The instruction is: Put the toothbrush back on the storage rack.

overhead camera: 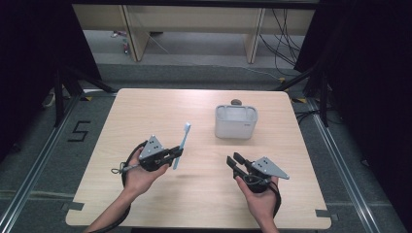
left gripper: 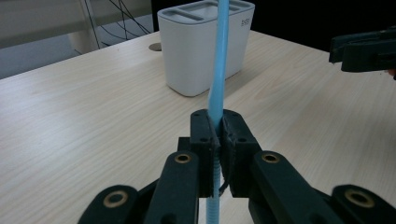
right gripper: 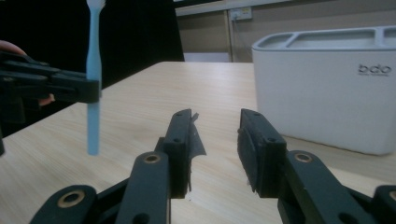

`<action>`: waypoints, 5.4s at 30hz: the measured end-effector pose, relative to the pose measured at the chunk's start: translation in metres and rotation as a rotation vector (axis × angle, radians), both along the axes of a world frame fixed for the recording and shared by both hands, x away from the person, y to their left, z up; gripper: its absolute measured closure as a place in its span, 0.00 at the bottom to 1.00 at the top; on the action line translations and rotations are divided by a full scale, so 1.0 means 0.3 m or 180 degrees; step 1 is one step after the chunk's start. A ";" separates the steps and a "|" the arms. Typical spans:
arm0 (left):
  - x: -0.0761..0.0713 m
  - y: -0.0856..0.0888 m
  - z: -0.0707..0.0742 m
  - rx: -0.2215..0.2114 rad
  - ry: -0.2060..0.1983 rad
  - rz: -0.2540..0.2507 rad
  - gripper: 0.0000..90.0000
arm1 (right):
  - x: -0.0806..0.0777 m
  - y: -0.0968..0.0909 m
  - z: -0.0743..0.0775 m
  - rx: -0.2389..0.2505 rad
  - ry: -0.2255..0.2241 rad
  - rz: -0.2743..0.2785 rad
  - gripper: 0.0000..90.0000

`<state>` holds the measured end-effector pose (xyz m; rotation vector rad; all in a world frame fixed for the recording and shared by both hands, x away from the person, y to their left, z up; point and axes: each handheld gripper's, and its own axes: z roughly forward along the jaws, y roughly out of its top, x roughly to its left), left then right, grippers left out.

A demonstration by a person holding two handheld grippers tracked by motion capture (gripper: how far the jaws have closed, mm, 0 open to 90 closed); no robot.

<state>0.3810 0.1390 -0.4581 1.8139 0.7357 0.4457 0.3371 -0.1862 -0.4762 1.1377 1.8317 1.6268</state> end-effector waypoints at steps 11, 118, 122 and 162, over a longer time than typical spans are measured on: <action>-0.013 -0.052 -0.021 -0.0099 -0.0056 -0.0121 0.93 | 0.015 0.072 0.042 0.0078 0.0004 0.0169 0.76; -0.057 0.066 -0.088 -0.0053 -0.0317 0.0267 0.49 | 0.075 0.115 0.200 -0.0056 -0.0459 0.0029 0.92; -0.067 0.107 -0.102 -0.0084 -0.0306 0.0376 0.49 | 0.083 0.109 0.204 -0.0014 -0.0463 0.0030 0.92; -0.112 0.225 -0.212 -0.0234 -0.0420 0.0806 0.48 | 0.125 0.015 0.271 -0.0076 -0.0550 -0.0217 0.92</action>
